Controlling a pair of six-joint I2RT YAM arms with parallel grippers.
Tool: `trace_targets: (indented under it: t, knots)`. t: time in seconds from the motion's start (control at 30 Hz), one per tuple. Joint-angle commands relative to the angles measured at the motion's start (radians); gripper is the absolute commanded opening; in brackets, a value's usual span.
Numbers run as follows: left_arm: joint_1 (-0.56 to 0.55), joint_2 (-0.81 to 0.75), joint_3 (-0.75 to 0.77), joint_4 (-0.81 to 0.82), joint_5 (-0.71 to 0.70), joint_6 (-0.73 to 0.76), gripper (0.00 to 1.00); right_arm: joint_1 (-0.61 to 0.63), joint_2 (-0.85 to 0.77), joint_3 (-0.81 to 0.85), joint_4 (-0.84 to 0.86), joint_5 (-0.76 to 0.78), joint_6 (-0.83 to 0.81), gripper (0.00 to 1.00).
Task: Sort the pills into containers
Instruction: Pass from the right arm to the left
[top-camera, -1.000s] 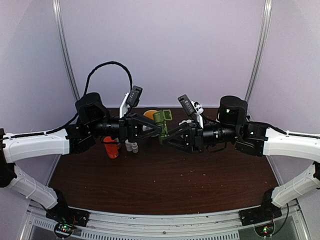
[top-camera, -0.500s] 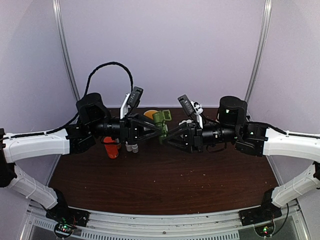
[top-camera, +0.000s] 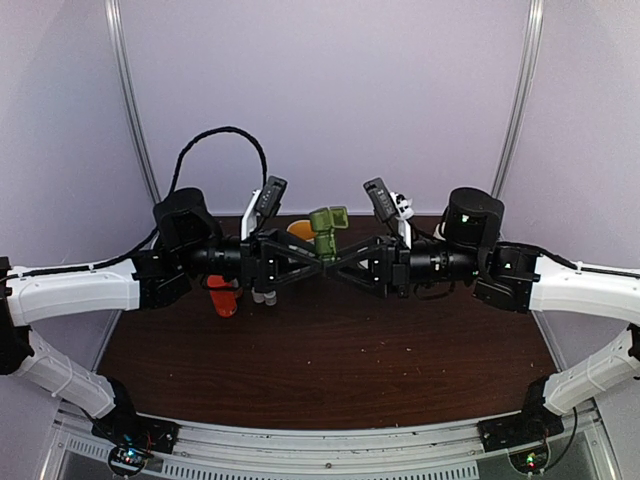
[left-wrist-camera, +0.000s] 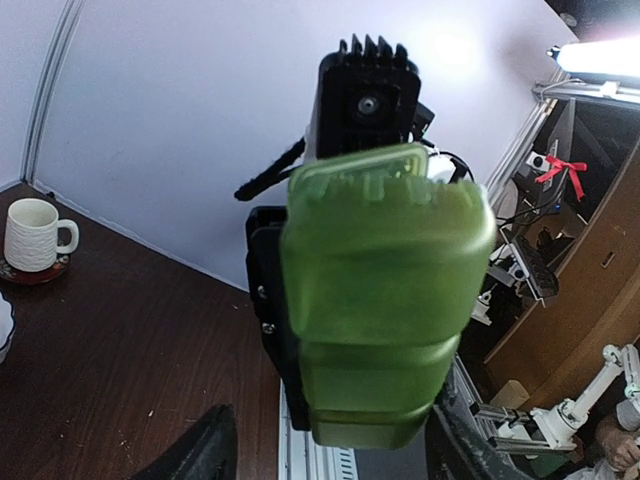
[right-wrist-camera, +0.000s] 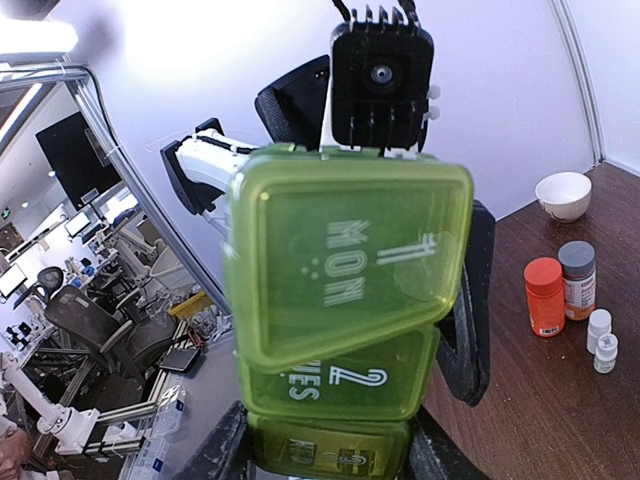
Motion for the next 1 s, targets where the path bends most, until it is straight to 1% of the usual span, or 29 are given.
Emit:
trace_targets:
  t: [0.0,0.17,0.27,0.5,0.87,0.97]
  knots:
    - [-0.01,-0.001,-0.013,0.03,-0.005,0.002,0.67,0.005,-0.012,-0.008,0.065,-0.008,0.026,0.46]
    - [-0.02,0.007,-0.001,0.021,-0.009,0.008,0.68,0.004,-0.005,-0.002,0.063,-0.01,0.029,0.47]
    - [-0.022,0.007,0.004,0.018,-0.007,0.013,0.71,0.005,-0.002,0.004,0.044,-0.002,0.02,0.47]
    - [-0.026,0.018,0.012,0.017,-0.01,0.016,0.72,0.006,0.012,0.018,0.015,-0.002,0.011,0.47]
    - [-0.027,0.025,0.026,-0.031,-0.053,0.028,0.63,0.02,0.023,0.027,-0.019,-0.001,-0.013,0.49]
    - [-0.027,0.03,0.035,-0.046,-0.064,0.029,0.59,0.021,0.021,0.023,-0.019,-0.002,-0.015,0.49]
